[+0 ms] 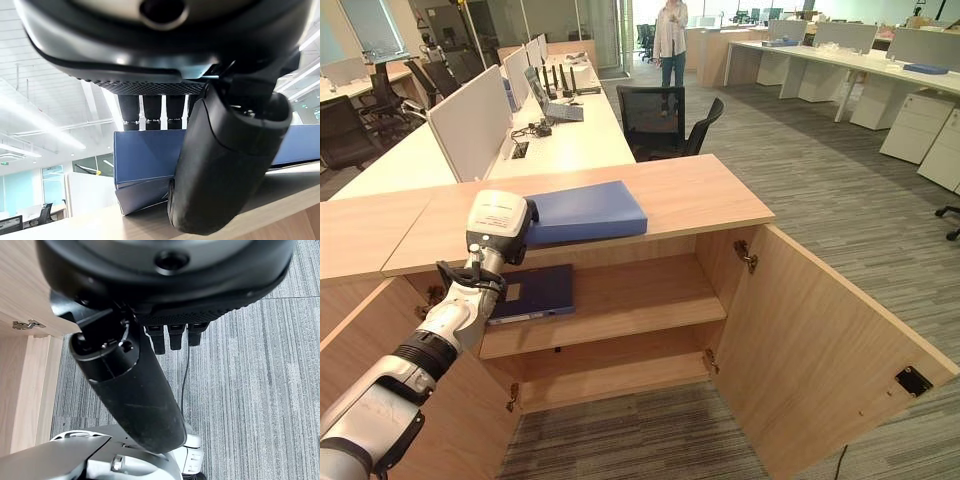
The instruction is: Put the empty folder in the office cabinet
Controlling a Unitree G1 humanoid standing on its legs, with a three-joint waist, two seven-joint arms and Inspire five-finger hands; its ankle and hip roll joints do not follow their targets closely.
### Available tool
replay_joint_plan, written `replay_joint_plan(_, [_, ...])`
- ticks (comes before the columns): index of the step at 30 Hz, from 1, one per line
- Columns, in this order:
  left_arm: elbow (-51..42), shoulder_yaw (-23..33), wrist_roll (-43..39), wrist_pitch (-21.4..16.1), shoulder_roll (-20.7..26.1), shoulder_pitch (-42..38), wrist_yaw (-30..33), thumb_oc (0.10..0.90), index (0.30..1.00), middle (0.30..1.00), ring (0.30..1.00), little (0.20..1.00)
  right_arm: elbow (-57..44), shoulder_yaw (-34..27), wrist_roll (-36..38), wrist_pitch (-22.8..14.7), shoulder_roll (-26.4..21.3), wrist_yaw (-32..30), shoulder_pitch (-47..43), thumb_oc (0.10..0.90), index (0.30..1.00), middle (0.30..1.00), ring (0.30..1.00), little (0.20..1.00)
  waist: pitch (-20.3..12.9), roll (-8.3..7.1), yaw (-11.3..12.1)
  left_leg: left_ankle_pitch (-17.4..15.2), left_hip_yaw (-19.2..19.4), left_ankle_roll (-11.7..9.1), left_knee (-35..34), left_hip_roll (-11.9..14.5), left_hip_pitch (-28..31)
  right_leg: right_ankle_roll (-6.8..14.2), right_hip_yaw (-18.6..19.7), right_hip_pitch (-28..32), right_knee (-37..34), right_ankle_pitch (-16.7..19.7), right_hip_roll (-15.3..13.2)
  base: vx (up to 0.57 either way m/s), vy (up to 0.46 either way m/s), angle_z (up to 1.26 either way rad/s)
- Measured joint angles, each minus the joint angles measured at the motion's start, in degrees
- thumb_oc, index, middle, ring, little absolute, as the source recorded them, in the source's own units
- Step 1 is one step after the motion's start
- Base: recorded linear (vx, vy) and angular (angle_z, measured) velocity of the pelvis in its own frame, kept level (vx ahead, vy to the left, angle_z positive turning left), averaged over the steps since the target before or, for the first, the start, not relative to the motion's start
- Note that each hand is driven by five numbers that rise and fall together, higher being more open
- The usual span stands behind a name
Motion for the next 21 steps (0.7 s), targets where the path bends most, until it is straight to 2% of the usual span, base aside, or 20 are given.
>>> replay_joint_plan(1, [-0.8, 0.2, -0.4, -0.1, 0.0, 0.4, 0.2, 0.400, 0.300, 0.300, 0.300, 0.300, 0.0, 0.0, 0.0, 0.0, 0.0, 0.0, 0.0, 0.800, 0.900, 0.900, 0.900, 0.900, 0.0, -0.02, 0.1, 0.0, 0.0, 0.0, 0.0, 0.0, -0.1, 0.0, 0.0, 0.0, 0.0, 0.0, 0.0, 0.00, 0.000, 0.00])
replay_joint_plan(4, [-10.6, 6.3, -2.1, -0.7, -0.1, 6.3, 0.1, 0.400, 0.300, 0.300, 0.300, 0.300, -0.3, 0.0, 0.0, 0.0, 0.0, 0.0, 0.0, 0.800, 0.900, 0.900, 0.900, 0.900, 0.0, -0.01, 0.0, -0.1, 0.0, 0.0, 0.0, 0.0, -0.1, 0.0, 0.0, -0.1, 0.0, 0.0, 0.0, 0.00, 0.000, 0.00])
replay_joint_plan(8, [-27.0, 15.1, -6.7, -4.0, -2.2, 19.3, 0.4, 0.400, 0.300, 0.300, 0.300, 0.300, -2.0, -0.2, 0.1, 0.0, 0.0, -0.3, 1.0, 0.800, 0.900, 0.900, 0.900, 0.900, 0.1, -0.04, 0.6, -0.2, -0.1, 0.1, 0.0, 0.0, -0.1, -0.1, 0.0, 0.0, 0.0, -0.2, 0.0, 0.00, 0.002, 0.01])
replay_joint_plan(9, [-32.1, 16.1, -9.4, -7.0, -3.6, 23.4, 1.1, 0.400, 0.300, 0.300, 0.300, 0.300, -2.2, -0.6, 0.1, -0.1, 0.0, -0.4, 1.9, 0.800, 0.900, 0.900, 0.900, 0.900, 0.3, -0.48, 2.1, -0.2, -0.2, 0.1, 0.0, 0.0, 0.0, -0.2, -0.1, 0.1, 0.0, -0.2, 0.0, -0.01, 0.008, 0.05])
replay_joint_plan(10, [-33.3, 16.5, -9.9, -7.5, -3.8, 24.4, 1.1, 0.400, 0.300, 0.300, 0.300, 0.300, -2.3, -0.8, 0.1, -0.1, 0.1, -0.4, 1.9, 0.800, 0.900, 0.900, 0.900, 0.900, 0.3, -0.53, 2.5, -0.2, -0.2, 0.1, 0.0, 0.0, 0.0, -0.1, -0.1, 0.0, 0.0, -0.2, 0.0, -0.02, 0.005, 0.07])
replay_joint_plan(11, [-41.5, 18.5, -15.0, -12.4, -4.6, 32.4, 1.0, 0.400, 0.300, 0.300, 0.300, 0.300, -2.6, -2.4, 0.5, -0.3, 0.3, -0.6, 2.5, 0.800, 0.900, 0.900, 0.900, 0.900, 0.6, -1.02, 3.6, -0.3, -0.4, 0.1, 0.0, -0.1, -0.1, -0.1, -0.3, 0.0, 0.0, -0.2, -0.1, -0.02, -0.001, 0.07])
replay_joint_plan(15, [-46.1, 20.1, -22.9, -17.4, -4.6, 39.4, 0.7, 0.400, 0.300, 0.300, 0.300, 0.300, -2.7, -3.0, 1.2, -0.9, 0.5, -1.1, 2.4, 0.800, 0.900, 0.900, 0.900, 0.900, 1.2, -1.62, 4.9, -1.0, -1.0, 0.0, -0.3, -0.2, -0.6, -0.1, -0.8, 0.0, 0.0, -0.2, -0.3, -0.02, -0.006, 0.07])
replay_joint_plan(21, [-48.5, 21.5, -32.4, -18.9, -4.7, 42.4, -2.0, 0.400, 0.300, 0.300, 0.300, 0.300, -2.6, -3.3, 2.3, -1.5, 0.8, -1.5, 2.4, 0.800, 0.900, 0.900, 0.900, 0.900, 1.8, -1.97, 5.1, -0.5, -2.4, -0.1, -0.2, -0.1, -1.2, -0.1, -2.1, -0.2, 0.0, -0.2, -0.4, -0.01, 0.002, 0.12])
